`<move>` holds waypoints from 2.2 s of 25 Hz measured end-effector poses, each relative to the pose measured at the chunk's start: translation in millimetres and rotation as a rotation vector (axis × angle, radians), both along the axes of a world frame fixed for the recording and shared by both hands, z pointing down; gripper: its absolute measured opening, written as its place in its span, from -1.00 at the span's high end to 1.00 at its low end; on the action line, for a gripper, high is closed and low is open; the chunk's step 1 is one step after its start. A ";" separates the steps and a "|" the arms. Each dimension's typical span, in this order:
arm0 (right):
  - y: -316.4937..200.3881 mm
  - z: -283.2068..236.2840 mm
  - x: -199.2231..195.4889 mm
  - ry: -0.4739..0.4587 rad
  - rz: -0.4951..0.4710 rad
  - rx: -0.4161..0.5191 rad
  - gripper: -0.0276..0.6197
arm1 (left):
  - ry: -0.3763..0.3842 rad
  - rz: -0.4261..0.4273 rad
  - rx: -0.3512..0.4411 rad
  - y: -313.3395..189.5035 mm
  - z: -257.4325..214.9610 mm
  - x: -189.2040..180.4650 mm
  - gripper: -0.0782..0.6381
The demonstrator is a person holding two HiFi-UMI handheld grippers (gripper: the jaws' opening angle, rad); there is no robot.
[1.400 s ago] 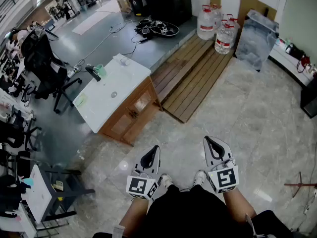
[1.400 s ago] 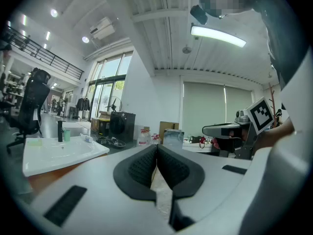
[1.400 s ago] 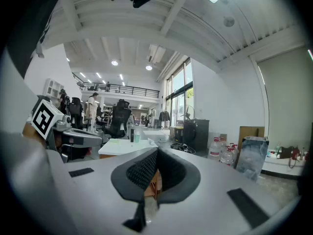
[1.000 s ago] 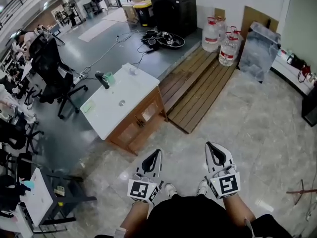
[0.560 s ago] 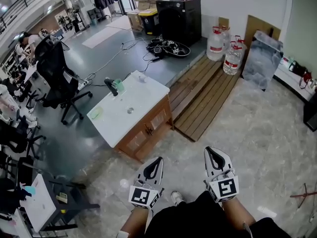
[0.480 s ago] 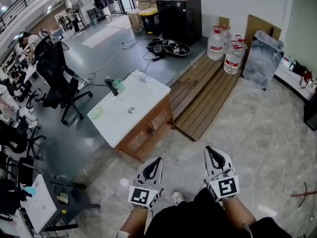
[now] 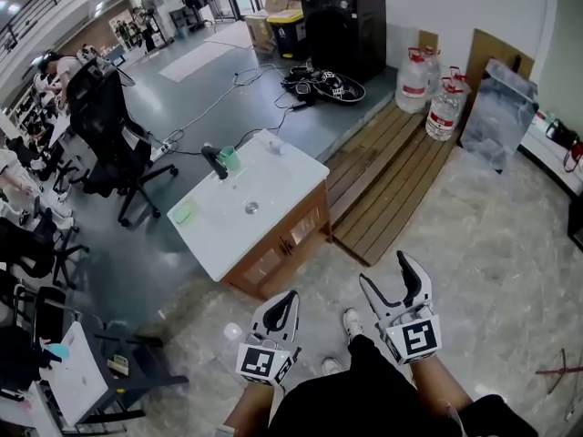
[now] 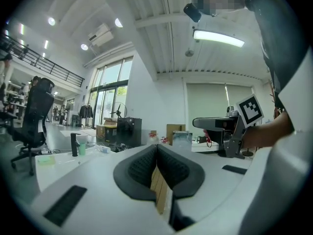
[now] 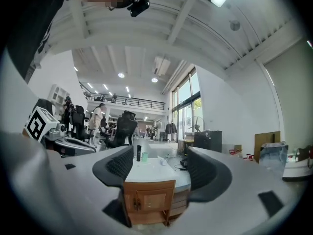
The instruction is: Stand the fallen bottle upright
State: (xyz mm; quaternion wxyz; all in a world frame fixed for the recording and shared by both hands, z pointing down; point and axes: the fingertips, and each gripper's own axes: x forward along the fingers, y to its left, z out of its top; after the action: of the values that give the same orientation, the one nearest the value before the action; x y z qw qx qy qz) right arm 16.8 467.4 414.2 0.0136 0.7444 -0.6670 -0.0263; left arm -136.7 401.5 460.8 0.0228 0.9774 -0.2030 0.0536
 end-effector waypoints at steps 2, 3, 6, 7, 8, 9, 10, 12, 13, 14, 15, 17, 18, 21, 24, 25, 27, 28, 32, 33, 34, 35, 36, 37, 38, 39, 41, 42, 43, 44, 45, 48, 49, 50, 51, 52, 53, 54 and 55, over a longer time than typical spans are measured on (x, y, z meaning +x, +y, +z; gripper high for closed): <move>-23.2 -2.2 9.9 0.011 -0.009 0.005 -0.23 | -0.003 -0.023 -0.006 -22.5 0.2 4.9 0.72; -34.9 -1.0 15.3 0.017 -0.016 -0.007 -0.27 | -0.005 -0.034 -0.010 -34.3 0.4 8.5 0.72; -66.8 0.9 31.1 0.023 -0.033 -0.029 -0.41 | -0.018 -0.060 -0.028 -63.9 2.4 19.8 0.72; -76.3 0.5 36.2 0.022 -0.036 -0.030 -0.47 | -0.022 -0.068 -0.032 -72.3 2.2 23.2 0.72; -86.8 -0.7 41.6 0.020 -0.042 -0.028 -0.54 | -0.024 -0.077 -0.033 -81.7 0.5 26.8 0.72; -98.6 -2.1 47.6 0.017 -0.052 -0.027 -0.58 | -0.025 -0.088 -0.032 -92.2 -2.3 30.9 0.72; -111.2 -3.6 54.4 0.015 -0.065 -0.028 -0.64 | -0.024 -0.102 -0.030 -102.9 -5.7 35.8 0.72; -134.2 -3.8 70.4 0.018 -0.094 -0.041 -0.69 | -0.021 -0.130 -0.030 -119.7 -9.7 48.0 0.72; -144.3 -1.9 78.6 0.017 -0.103 -0.052 -0.71 | -0.023 -0.139 -0.029 -126.1 -9.2 54.4 0.72; -154.2 0.8 85.9 0.013 -0.109 -0.065 -0.73 | -0.030 -0.145 -0.025 -132.3 -7.7 59.8 0.72; -164.1 3.7 91.8 0.008 -0.115 -0.078 -0.73 | -0.039 -0.151 -0.022 -138.2 -5.7 63.7 0.72; -183.4 9.2 100.5 0.003 -0.134 -0.092 -0.75 | -0.056 -0.172 -0.015 -150.2 -3.3 67.4 0.72; -192.4 11.3 103.9 0.002 -0.147 -0.102 -0.75 | -0.061 -0.186 -0.012 -156.6 -3.4 68.8 0.72; -214.3 12.9 118.3 0.006 -0.182 -0.136 -0.75 | -0.054 -0.229 -0.016 -174.4 -6.1 79.0 0.72; -236.5 9.9 125.0 -0.001 -0.226 -0.135 -0.75 | -0.044 -0.278 -0.034 -190.6 -8.9 85.4 0.72; -243.6 9.1 125.9 -0.003 -0.239 -0.131 -0.75 | -0.040 -0.291 -0.039 -195.3 -10.1 87.1 0.72; -256.0 9.6 129.2 -0.002 -0.261 -0.124 -0.75 | -0.041 -0.311 -0.041 -202.4 -12.2 91.6 0.72; -261.5 10.8 131.3 0.000 -0.268 -0.126 -0.75 | -0.045 -0.316 -0.038 -205.0 -12.5 94.1 0.72; -292.2 21.3 137.0 -0.006 -0.289 -0.146 -0.75 | -0.054 -0.339 -0.033 -228.3 -6.2 98.0 0.72; -302.2 24.8 137.2 -0.002 -0.294 -0.148 -0.75 | -0.053 -0.349 -0.036 -236.9 -3.3 95.9 0.72; -312.3 28.8 137.1 0.003 -0.299 -0.155 -0.75 | -0.051 -0.360 -0.042 -246.1 0.0 92.7 0.72; -322.8 32.3 137.0 0.007 -0.304 -0.165 -0.75 | -0.049 -0.373 -0.048 -255.9 3.7 89.5 0.72; -333.6 34.5 136.9 0.009 -0.309 -0.174 -0.74 | -0.048 -0.386 -0.055 -266.1 7.1 86.6 0.72; -344.7 35.0 136.3 0.010 -0.312 -0.178 -0.74 | -0.046 -0.399 -0.061 -276.3 9.9 83.9 0.72; -355.9 34.2 134.4 0.009 -0.316 -0.182 -0.74 | -0.043 -0.408 -0.065 -286.6 11.5 81.1 0.72; -367.3 32.9 131.0 0.008 -0.321 -0.187 -0.74 | -0.039 -0.414 -0.066 -297.0 11.6 78.1 0.72; -392.3 32.3 123.5 0.016 -0.332 -0.200 -0.74 | -0.032 -0.420 -0.065 -319.8 9.5 71.9 0.72; -406.0 33.5 120.3 0.023 -0.335 -0.209 -0.74 | -0.029 -0.424 -0.067 -332.0 9.0 68.8 0.72; -420.1 35.1 117.2 0.027 -0.339 -0.217 -0.74 | -0.028 -0.428 -0.069 -344.6 8.9 65.5 0.72; -434.2 36.3 113.9 0.028 -0.342 -0.226 -0.74 | -0.027 -0.431 -0.072 -357.1 9.0 61.7 0.72; -447.7 36.7 110.1 0.027 -0.345 -0.233 -0.74 | -0.027 -0.433 -0.074 -369.2 8.9 57.5 0.72; -488.2 36.9 99.9 0.026 -0.350 -0.258 -0.74 | -0.024 -0.438 -0.082 -405.8 6.6 44.0 0.72; -502.8 36.8 96.5 0.025 -0.351 -0.266 -0.74 | -0.023 -0.440 -0.083 -418.4 5.3 39.5 0.72; -517.0 36.7 92.9 0.025 -0.353 -0.275 -0.74 | -0.022 -0.441 -0.084 -430.7 3.7 34.9 0.72; -530.1 37.0 89.4 0.025 -0.354 -0.284 -0.74 | -0.022 -0.441 -0.084 -442.4 2.5 30.3 0.72; -542.2 37.8 86.2 0.025 -0.353 -0.293 -0.74 | -0.023 -0.441 -0.085 -453.5 2.2 25.4 0.72; -553.7 39.1 83.4 0.026 -0.350 -0.303 -0.74 | -0.023 -0.441 -0.085 -464.5 2.9 20.4 0.72; -565.1 41.2 80.9 0.024 -0.347 -0.311 -0.74 | -0.024 -0.438 -0.085 -475.5 4.2 15.9 0.72; -576.6 44.2 78.4 0.022 -0.343 -0.322 -0.74 | -0.027 -0.432 -0.081 -486.4 5.4 12.5 0.72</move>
State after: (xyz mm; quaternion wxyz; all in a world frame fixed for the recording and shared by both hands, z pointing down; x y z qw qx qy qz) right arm 95.3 -109.2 458.5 0.1345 0.6081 -0.7792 0.0705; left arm -124.1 -84.9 466.2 0.0703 0.9087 -0.4058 0.0687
